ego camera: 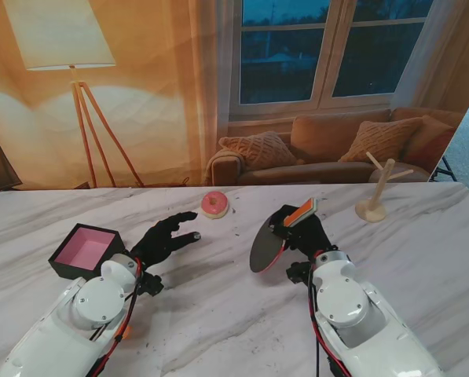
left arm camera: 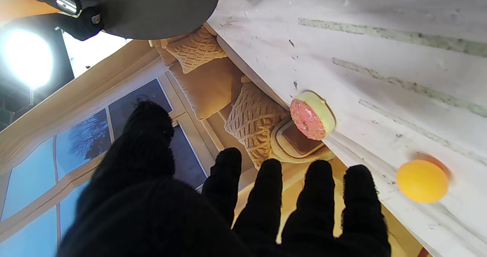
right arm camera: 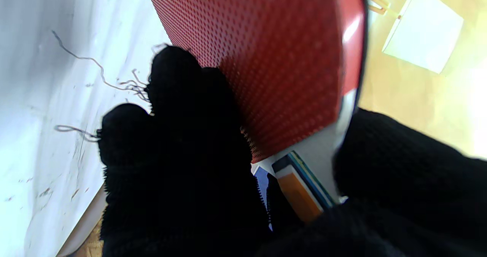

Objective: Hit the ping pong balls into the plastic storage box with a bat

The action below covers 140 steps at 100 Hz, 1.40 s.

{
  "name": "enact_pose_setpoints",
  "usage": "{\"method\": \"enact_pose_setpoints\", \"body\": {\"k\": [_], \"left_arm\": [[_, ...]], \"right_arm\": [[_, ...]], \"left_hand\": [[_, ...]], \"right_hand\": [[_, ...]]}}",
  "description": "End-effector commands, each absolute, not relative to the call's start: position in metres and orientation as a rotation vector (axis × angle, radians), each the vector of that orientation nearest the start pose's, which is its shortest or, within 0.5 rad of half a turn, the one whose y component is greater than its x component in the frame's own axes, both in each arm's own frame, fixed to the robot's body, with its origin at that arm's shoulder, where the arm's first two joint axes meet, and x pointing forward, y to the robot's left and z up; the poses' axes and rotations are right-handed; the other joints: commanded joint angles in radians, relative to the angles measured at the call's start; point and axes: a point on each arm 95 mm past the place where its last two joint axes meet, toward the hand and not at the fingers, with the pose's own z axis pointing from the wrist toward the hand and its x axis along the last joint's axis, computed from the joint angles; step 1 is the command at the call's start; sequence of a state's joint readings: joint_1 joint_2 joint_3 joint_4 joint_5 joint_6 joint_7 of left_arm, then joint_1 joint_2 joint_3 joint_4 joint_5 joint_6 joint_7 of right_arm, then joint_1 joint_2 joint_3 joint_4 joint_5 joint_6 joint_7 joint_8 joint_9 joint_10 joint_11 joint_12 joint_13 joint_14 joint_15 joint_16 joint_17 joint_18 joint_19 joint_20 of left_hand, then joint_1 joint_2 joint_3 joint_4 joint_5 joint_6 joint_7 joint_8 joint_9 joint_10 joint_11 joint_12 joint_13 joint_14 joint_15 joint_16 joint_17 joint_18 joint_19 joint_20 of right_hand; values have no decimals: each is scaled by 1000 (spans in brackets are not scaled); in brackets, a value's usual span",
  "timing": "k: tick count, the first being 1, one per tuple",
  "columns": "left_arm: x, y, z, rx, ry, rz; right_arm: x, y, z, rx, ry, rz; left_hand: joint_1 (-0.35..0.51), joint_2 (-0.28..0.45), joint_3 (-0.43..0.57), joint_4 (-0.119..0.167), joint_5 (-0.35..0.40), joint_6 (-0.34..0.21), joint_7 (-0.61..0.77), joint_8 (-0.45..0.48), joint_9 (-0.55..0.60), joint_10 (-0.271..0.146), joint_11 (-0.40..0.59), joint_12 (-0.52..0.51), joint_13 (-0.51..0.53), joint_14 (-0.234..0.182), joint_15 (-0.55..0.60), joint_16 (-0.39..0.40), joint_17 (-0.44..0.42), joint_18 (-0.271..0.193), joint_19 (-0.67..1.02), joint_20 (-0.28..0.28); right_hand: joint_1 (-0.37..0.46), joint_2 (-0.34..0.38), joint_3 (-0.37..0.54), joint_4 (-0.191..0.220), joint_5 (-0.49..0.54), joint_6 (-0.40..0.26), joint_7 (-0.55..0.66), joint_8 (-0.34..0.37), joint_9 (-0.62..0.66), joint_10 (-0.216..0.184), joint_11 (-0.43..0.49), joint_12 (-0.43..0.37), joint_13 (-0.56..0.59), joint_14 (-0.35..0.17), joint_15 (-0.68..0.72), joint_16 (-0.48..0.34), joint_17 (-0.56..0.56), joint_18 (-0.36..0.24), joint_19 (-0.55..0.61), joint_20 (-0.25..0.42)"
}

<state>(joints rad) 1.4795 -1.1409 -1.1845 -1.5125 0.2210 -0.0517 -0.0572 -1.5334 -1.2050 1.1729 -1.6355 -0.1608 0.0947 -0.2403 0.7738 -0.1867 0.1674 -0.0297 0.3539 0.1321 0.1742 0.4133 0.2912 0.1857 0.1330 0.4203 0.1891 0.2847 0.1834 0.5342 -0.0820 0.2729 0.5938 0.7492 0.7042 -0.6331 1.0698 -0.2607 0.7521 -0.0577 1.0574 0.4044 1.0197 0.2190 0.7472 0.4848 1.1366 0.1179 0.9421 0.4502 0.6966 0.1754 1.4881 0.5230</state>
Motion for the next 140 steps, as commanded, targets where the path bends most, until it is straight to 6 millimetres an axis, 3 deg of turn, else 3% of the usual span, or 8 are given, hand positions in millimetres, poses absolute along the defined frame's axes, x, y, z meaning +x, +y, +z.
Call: {"method": "enact_pose_setpoints", "body": {"k": [1,24,25,27,59,73,108,140], "left_arm": [[423,-12,-325,-1927,1141,-1957],[430,-2,-318,-1884,1177,-1913],[431,-1,-318,-1882,1179,-1910],[432,0,-318,-1878,1183,-1904],[447,14,-319,-1849,1217,-1803],[454,19,-320,-1829,1231,-1760],[476,29,-325,-1770,1297,-1654],[493,29,-340,-1733,1358,-1521]], "right_arm": [[409,45,-299,-2281,-785,-2361],[407,60,-296,-2246,-753,-2321],[407,61,-295,-2244,-753,-2321],[407,62,-295,-2239,-752,-2320],[404,80,-289,-2195,-681,-2282],[401,85,-289,-2174,-692,-2265],[394,94,-293,-2156,-718,-2216],[388,97,-296,-2152,-708,-2187]], "left_hand": [[27,8,-29,14,34,-22,-1,-6,33,3,-6,5,21,5,4,9,-9,-5,3,22],[41,-16,2,16,71,-35,23,4,36,-8,4,14,16,-1,11,14,-6,-7,26,26],[0,-36,88,10,75,-36,34,8,35,-11,5,18,14,-3,13,13,-9,-7,41,12],[-9,-43,111,8,80,-37,38,9,36,-12,7,19,14,-4,14,13,-8,-8,47,10],[-29,-98,272,6,115,-40,71,14,33,-26,48,27,-2,-19,25,14,-7,-17,88,11],[-50,-121,354,0,109,-43,87,15,21,-34,66,22,-22,-34,16,-2,-8,-27,21,-27],[-63,-166,464,-6,27,-65,82,6,-83,-77,57,-15,-73,-66,-23,-43,-15,-36,-80,-10],[-72,-200,526,-11,-43,-79,80,-3,-131,-81,44,-12,-73,-53,29,4,-2,-25,84,57]], "right_hand": [[89,84,41,-8,51,45,20,-5,24,-35,25,-8,22,-54,-17,-14,0,-18,22,-16],[105,100,25,-4,45,36,22,-4,14,-42,25,-9,11,-60,-23,-14,-9,-25,15,-20],[106,100,25,-4,45,36,23,-3,14,-43,25,-9,10,-61,-23,-14,-9,-25,14,-20],[106,101,24,-4,45,36,23,-3,14,-43,25,-9,10,-61,-23,-14,-9,-25,14,-20],[117,110,11,1,43,25,30,-1,7,-51,27,-8,2,-69,-26,-13,-15,-34,8,-23],[118,114,6,2,42,20,31,-1,5,-55,27,-8,-2,-71,-28,-13,-18,-37,4,-24],[118,116,1,4,42,14,33,0,0,-60,25,-7,-9,-72,-29,-11,-28,-40,0,-23],[115,119,0,3,40,14,33,-1,-2,-63,25,-5,-15,-73,-27,-8,-35,-42,2,-19]]}}
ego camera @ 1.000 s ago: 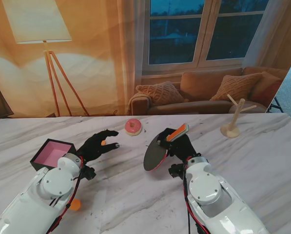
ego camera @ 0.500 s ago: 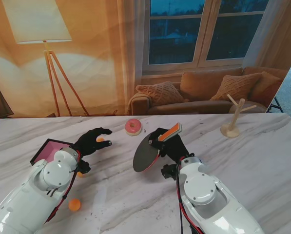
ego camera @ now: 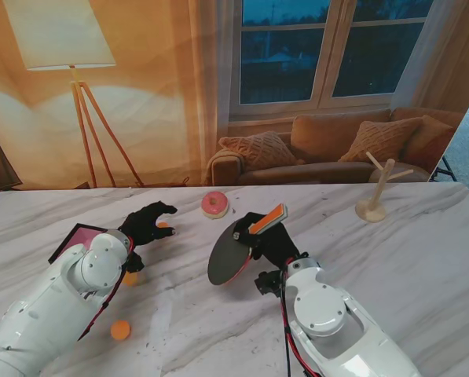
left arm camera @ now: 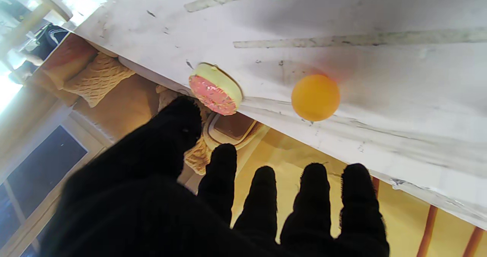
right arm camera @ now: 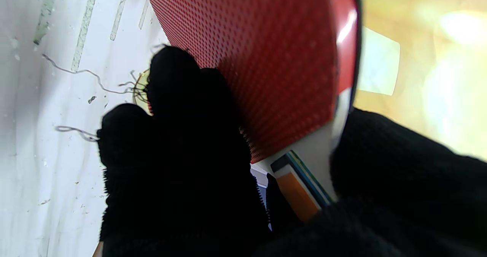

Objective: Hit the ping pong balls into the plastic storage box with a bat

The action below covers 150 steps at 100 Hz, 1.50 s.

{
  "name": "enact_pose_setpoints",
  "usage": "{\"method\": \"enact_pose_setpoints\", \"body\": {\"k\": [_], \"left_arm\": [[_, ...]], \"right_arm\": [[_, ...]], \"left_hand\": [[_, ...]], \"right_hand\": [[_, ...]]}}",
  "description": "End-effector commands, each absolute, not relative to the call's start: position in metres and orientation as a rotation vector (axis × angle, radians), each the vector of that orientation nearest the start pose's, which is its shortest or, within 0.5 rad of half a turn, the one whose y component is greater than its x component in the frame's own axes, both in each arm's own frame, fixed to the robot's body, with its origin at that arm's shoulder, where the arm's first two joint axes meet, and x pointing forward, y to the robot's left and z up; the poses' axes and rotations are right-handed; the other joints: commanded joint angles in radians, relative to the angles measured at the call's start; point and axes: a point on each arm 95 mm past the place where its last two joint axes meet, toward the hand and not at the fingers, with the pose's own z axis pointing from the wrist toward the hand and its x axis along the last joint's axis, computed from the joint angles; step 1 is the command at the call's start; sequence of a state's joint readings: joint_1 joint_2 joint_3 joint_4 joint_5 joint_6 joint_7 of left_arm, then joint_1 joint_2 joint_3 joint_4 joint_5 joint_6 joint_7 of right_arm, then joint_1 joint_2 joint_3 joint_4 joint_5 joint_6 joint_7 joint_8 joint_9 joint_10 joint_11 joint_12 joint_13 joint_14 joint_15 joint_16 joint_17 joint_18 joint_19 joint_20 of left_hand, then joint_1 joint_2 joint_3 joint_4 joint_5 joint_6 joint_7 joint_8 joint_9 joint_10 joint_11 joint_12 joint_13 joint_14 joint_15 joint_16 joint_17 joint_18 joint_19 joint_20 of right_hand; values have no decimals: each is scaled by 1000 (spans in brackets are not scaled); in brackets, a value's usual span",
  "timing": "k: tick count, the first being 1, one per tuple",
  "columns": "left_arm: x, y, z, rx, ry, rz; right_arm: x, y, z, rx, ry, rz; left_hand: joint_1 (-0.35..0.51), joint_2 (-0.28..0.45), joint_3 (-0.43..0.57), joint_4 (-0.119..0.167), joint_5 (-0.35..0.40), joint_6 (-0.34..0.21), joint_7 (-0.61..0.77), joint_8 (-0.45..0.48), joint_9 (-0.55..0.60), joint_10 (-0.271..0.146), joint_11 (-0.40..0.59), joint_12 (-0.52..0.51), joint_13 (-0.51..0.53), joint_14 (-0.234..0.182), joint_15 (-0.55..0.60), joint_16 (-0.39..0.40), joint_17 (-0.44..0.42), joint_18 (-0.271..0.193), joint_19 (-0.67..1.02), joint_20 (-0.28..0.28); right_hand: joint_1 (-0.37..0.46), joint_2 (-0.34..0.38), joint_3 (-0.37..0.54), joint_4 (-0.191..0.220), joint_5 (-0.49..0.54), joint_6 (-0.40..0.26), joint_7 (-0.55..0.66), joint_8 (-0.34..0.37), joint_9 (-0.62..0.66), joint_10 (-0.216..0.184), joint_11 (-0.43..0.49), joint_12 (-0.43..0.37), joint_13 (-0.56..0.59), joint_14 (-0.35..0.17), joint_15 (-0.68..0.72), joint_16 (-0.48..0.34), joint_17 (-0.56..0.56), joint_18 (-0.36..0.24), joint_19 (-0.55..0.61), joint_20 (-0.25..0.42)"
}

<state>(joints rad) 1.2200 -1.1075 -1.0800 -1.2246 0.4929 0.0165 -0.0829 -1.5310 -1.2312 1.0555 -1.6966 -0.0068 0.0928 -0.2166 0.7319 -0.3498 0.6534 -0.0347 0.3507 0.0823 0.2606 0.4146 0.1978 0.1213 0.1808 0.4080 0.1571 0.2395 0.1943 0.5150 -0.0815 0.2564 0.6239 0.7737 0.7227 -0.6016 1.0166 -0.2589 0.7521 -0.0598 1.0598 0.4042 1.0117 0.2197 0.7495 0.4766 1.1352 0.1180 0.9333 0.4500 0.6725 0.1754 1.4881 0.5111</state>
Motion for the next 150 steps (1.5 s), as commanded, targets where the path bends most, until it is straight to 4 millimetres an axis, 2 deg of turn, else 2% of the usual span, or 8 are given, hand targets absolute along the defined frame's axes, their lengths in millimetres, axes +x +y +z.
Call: {"method": "enact_pose_setpoints", "body": {"k": [1,26,49,74,90,124,146,150], "left_arm": [[493,29,-341,-1733,1358,-1517],[501,29,-352,-1734,1369,-1437],[510,27,-358,-1700,1402,-1389],[520,19,-365,-1685,1441,-1340],[526,14,-370,-1669,1450,-1321],[532,9,-377,-1615,1487,-1280],[531,8,-379,-1611,1486,-1268],[532,8,-379,-1608,1484,-1268]], "right_arm": [[388,97,-296,-2152,-707,-2187],[386,98,-297,-2156,-705,-2173],[385,99,-298,-2159,-704,-2161],[384,99,-299,-2171,-697,-2153],[384,97,-298,-2172,-697,-2160],[385,98,-298,-2184,-677,-2153],[387,101,-296,-2190,-662,-2150],[387,101,-296,-2194,-654,-2145]], "left_hand": [[-30,-38,43,-6,-40,-29,-5,-4,-37,-17,-1,2,-40,-6,21,26,-2,-9,63,34],[-22,-66,90,-14,-30,-24,37,1,-26,-3,64,69,-30,15,140,152,-5,-29,343,83],[-5,-86,148,-22,-4,-21,109,22,-19,7,129,126,-4,45,306,281,51,-33,555,120],[3,-90,171,-24,56,-15,197,52,0,1,184,148,31,95,371,304,106,2,620,110],[25,-102,222,-23,71,-7,266,76,20,9,267,224,91,144,446,327,194,15,657,116],[104,-111,337,-8,113,19,497,200,79,45,440,391,276,137,734,482,436,-59,803,142],[227,-222,340,-106,177,27,681,248,182,75,518,443,420,138,791,551,555,-96,894,60],[249,-242,337,-125,197,35,730,224,234,86,514,554,450,133,798,551,577,-103,921,29]], "right_hand": [[96,87,52,1,40,16,30,-1,6,-64,22,4,-14,-73,-18,-8,-11,-42,2,-7],[94,89,51,1,39,15,30,-1,4,-67,23,5,-17,-74,-18,-6,-15,-43,2,-5],[91,90,50,1,38,14,30,-1,2,-68,22,6,-22,-74,-17,-5,-21,-44,1,-3],[89,91,49,0,38,11,30,-1,0,-69,23,8,-25,-73,-13,-2,-24,-43,3,1],[88,91,49,0,38,11,30,0,0,-70,23,9,-26,-75,-12,-2,-26,-44,3,2],[88,92,48,0,37,9,32,1,-1,-71,25,12,-28,-76,-8,0,-27,-46,4,5],[88,93,47,0,37,9,33,2,0,-71,26,13,-28,-76,-6,1,-27,-48,5,6],[89,94,47,0,37,9,33,2,0,-71,27,13,-28,-77,-5,1,-27,-48,5,7]]}}
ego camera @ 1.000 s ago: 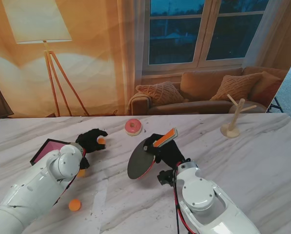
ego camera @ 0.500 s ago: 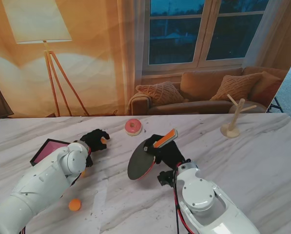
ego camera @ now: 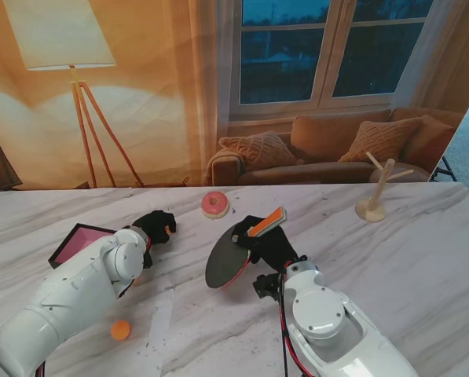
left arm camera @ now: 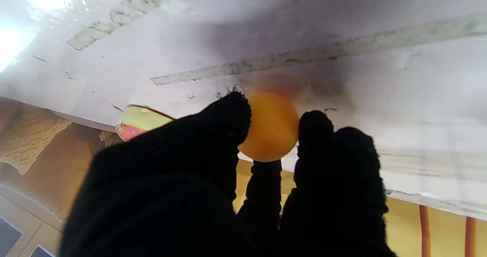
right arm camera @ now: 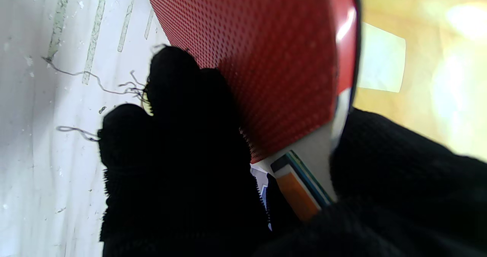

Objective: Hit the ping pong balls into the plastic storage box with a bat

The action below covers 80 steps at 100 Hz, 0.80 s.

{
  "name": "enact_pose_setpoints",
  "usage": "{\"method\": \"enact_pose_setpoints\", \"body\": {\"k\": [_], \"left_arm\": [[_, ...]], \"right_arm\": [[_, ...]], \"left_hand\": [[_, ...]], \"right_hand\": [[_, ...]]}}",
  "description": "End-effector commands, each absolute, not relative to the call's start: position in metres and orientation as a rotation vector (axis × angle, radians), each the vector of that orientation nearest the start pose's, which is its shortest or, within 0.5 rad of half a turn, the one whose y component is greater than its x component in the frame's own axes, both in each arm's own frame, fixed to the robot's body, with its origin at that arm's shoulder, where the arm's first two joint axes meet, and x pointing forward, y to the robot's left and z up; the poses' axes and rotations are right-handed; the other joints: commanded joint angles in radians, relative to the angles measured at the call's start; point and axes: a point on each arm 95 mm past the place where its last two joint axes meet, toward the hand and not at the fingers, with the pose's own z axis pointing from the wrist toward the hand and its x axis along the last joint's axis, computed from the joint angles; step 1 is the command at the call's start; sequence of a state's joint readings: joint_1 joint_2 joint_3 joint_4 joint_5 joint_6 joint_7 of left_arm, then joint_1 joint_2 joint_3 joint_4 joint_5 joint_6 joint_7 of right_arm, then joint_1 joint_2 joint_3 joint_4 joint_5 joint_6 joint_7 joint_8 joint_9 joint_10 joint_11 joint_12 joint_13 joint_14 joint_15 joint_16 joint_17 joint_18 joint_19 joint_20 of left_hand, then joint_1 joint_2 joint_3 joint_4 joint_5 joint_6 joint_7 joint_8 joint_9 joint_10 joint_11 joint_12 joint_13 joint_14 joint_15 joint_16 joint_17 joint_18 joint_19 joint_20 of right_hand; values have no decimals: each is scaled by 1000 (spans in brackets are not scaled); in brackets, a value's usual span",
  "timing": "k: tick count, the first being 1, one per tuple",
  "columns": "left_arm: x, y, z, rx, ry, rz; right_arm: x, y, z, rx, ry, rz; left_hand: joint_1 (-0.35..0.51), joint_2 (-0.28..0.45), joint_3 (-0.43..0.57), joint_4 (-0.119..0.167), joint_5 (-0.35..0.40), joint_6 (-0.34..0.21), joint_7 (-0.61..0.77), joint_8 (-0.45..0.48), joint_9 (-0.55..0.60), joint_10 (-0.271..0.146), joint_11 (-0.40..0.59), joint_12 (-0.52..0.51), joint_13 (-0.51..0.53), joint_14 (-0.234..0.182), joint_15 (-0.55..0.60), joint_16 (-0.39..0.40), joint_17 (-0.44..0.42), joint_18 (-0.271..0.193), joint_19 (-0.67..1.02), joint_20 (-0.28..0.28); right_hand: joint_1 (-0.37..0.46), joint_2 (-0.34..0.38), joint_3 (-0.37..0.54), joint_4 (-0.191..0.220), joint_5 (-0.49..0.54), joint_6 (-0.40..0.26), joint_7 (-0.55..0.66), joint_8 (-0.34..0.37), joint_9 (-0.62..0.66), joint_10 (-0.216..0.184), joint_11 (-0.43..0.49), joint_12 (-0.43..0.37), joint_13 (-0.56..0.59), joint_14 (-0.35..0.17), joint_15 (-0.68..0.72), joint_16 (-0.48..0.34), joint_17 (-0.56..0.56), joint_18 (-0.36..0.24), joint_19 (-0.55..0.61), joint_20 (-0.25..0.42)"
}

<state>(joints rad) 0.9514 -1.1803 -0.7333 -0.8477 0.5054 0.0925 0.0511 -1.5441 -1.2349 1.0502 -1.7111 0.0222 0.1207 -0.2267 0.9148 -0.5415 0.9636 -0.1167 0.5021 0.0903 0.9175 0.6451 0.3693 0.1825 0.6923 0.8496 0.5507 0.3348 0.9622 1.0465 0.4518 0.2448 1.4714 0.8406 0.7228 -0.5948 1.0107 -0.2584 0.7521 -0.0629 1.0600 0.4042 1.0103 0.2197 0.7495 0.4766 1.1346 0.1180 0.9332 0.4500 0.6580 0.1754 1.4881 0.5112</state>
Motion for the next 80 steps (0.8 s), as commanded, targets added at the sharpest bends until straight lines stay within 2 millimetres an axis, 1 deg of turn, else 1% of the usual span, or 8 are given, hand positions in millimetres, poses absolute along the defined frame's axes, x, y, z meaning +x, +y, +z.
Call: {"method": "enact_pose_setpoints", "body": {"k": [1,7,13,16,28,39,53,80], "left_arm": [[532,8,-379,-1608,1483,-1268],[532,8,-379,-1609,1483,-1269],[532,9,-379,-1611,1484,-1266],[532,9,-379,-1612,1485,-1265],[530,8,-378,-1608,1480,-1270],[529,8,-374,-1587,1468,-1286],[525,9,-366,-1571,1444,-1309],[512,11,-340,-1536,1391,-1353]], "right_arm": [[388,101,-296,-2195,-651,-2144],[389,103,-295,-2204,-636,-2135],[390,104,-294,-2211,-622,-2127],[391,104,-294,-2214,-616,-2124],[393,106,-294,-2225,-600,-2116],[395,108,-293,-2232,-582,-2110],[397,112,-290,-2231,-570,-2103],[404,121,-281,-2201,-588,-2113]], "left_hand": [[70,-55,27,-44,52,29,80,-7,76,29,4,128,62,37,32,19,49,-92,77,-40],[94,-71,17,-57,84,40,125,-35,156,49,-26,205,96,40,45,7,74,-95,101,-62],[102,-79,17,-58,98,45,136,-41,185,62,-31,212,115,43,50,3,90,-97,110,-67],[107,-82,18,-61,104,46,157,-50,203,63,-40,224,121,45,57,-7,95,-102,119,-80],[108,-100,29,-62,128,42,205,-60,258,61,-55,249,143,59,74,-18,119,-94,142,-91],[100,-118,45,-57,143,39,218,-63,302,62,-66,251,169,67,87,-21,148,-96,165,-94],[96,-134,66,-55,155,39,231,-51,366,77,-85,254,200,80,104,-21,181,-91,193,-99],[93,-146,84,-52,166,51,235,-27,417,112,-87,244,227,91,119,-16,209,-88,222,-107]], "right_hand": [[89,87,52,0,37,12,32,2,1,-71,27,13,-27,-77,-5,1,-12,-48,5,7],[89,87,52,0,37,12,33,3,1,-70,27,14,-28,-76,-4,2,-12,-48,5,7],[90,87,52,0,37,12,34,4,1,-69,28,14,-28,-76,-3,2,-13,-48,6,7],[91,87,52,0,37,12,34,4,1,-69,28,14,-28,-76,-3,2,-13,-48,6,8],[91,88,51,0,37,10,35,5,1,-71,29,15,-28,-78,-3,2,-12,-49,6,8],[92,88,51,1,38,9,36,6,1,-72,31,15,-28,-78,-2,2,-12,-49,6,9],[94,87,50,2,42,2,39,8,4,-77,32,15,-27,-80,-1,2,-12,-49,6,9],[98,87,50,3,47,-12,43,11,9,-85,31,16,-26,-86,-1,2,-9,-54,6,9]]}}
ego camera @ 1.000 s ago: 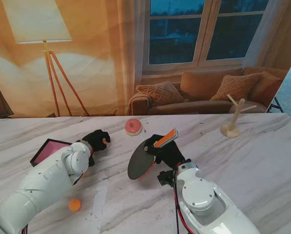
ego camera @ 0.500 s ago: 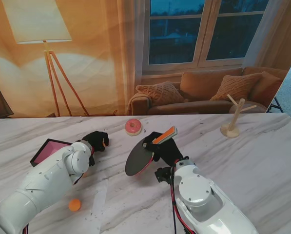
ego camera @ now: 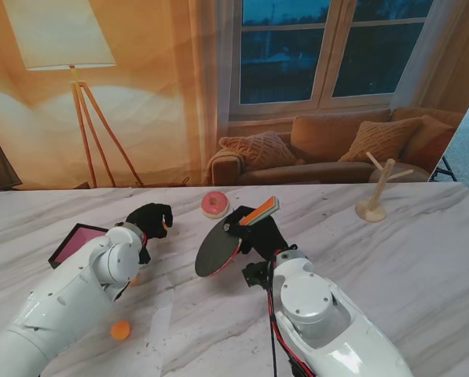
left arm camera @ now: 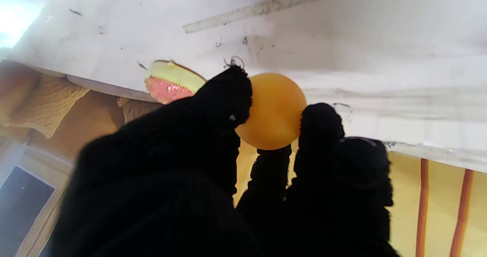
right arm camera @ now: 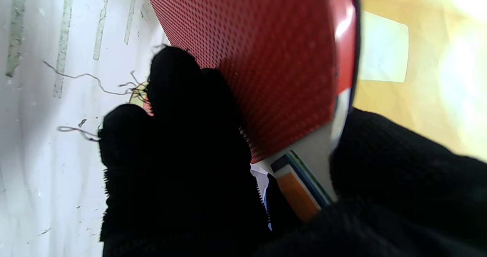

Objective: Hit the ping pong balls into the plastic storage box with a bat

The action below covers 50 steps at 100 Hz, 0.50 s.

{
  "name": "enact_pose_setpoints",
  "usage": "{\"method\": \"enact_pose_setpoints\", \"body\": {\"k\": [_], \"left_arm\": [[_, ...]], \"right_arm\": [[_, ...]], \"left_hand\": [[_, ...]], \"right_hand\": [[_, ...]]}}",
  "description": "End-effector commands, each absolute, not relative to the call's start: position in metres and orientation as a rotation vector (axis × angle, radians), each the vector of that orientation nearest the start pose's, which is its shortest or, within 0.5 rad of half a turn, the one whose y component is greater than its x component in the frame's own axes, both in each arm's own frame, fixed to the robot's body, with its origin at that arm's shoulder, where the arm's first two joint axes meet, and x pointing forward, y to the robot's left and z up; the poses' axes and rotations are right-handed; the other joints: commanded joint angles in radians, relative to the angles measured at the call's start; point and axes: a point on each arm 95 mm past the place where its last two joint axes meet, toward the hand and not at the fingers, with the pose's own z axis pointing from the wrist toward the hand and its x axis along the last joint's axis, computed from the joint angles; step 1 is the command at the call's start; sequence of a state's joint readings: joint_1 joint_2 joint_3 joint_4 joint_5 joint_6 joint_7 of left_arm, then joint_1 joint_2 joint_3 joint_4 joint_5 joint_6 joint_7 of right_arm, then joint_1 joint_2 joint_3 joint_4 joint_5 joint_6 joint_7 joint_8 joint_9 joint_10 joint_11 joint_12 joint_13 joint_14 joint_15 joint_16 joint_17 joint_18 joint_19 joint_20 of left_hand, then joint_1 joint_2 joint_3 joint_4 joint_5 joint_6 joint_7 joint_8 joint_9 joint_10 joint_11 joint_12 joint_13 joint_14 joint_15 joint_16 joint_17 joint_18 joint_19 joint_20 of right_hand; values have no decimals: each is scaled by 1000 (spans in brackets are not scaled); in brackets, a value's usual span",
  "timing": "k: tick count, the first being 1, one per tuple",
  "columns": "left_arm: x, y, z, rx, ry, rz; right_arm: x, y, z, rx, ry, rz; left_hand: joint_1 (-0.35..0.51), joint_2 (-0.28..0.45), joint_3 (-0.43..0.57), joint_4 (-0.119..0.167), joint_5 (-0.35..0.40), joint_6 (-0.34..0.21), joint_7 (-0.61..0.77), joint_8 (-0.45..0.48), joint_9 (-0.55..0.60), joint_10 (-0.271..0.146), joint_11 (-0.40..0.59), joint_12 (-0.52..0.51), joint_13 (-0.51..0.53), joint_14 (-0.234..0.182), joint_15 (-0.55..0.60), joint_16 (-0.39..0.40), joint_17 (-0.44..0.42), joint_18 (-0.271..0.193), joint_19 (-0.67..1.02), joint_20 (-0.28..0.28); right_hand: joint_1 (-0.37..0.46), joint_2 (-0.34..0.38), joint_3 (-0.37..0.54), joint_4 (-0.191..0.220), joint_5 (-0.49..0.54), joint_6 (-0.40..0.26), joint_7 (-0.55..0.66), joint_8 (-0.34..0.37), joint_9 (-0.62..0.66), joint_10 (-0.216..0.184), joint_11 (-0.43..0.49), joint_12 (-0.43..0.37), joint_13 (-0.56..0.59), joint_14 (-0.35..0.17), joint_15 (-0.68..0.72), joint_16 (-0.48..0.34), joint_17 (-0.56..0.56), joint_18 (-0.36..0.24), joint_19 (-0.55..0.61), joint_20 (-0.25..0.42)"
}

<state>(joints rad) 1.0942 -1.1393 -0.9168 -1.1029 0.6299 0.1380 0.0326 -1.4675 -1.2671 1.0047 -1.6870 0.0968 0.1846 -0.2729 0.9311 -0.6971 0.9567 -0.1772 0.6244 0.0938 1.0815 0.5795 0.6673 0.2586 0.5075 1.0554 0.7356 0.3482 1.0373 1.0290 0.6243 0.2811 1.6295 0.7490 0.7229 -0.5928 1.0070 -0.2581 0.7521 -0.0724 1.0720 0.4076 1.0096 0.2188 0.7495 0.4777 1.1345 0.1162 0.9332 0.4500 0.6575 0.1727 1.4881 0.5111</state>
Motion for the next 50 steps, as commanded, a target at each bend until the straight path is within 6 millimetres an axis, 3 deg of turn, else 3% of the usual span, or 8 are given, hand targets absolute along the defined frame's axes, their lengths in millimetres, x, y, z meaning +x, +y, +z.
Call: {"method": "enact_pose_setpoints", "body": {"k": [1,50], "left_arm": [[511,11,-339,-1535,1388,-1355],[483,20,-298,-1506,1329,-1415]], "right_arm": [[404,121,-280,-2200,-589,-2112],[420,138,-268,-2195,-580,-2090]], "left_hand": [[77,10,92,8,44,47,70,39,120,36,97,38,42,78,44,1,37,-124,64,-15],[82,16,87,10,45,51,62,49,124,44,95,36,40,84,42,4,37,-123,71,-25]], "right_hand": [[99,85,54,3,47,-2,31,8,10,-84,31,15,-26,-84,-2,2,-9,-52,6,9],[101,88,50,4,46,-3,32,11,6,-83,30,18,-27,-85,-1,2,-10,-53,5,9]]}}
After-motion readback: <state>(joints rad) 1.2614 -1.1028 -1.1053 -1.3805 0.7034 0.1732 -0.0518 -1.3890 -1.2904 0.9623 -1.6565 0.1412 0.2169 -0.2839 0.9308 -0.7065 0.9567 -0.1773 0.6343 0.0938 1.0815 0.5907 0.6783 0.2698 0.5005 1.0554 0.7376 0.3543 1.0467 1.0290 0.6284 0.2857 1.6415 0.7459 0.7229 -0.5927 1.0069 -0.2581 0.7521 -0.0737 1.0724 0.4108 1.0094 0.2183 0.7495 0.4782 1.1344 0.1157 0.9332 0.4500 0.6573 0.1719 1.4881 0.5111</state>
